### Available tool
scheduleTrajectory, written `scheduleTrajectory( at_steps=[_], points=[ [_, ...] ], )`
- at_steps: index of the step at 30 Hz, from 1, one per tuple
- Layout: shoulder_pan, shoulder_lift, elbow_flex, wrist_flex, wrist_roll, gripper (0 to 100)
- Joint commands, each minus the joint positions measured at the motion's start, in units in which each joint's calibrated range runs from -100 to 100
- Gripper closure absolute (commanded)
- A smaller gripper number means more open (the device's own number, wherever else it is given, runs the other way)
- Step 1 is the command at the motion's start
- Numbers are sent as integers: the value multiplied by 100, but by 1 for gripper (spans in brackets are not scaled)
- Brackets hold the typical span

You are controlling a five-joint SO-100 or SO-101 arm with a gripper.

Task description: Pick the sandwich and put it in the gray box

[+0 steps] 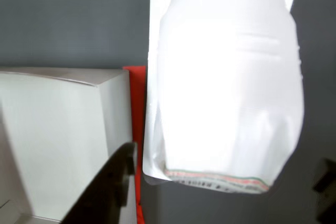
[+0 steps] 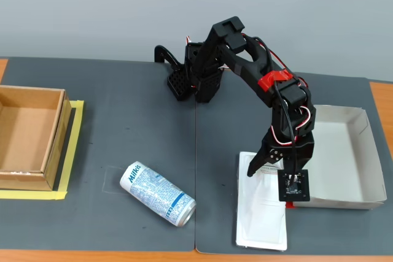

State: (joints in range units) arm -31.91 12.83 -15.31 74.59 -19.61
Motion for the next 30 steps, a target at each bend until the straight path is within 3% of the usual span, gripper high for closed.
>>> scheduleTrajectory(
  at_steps=[1, 18, 24, 30],
  points=[
    [54, -66, -174, 6, -21, 63],
    [203, 171, -174, 6, -21, 64],
    [218, 180, -174, 6, -21, 73],
    [218, 188, -156, 6, -21, 74]
  ],
)
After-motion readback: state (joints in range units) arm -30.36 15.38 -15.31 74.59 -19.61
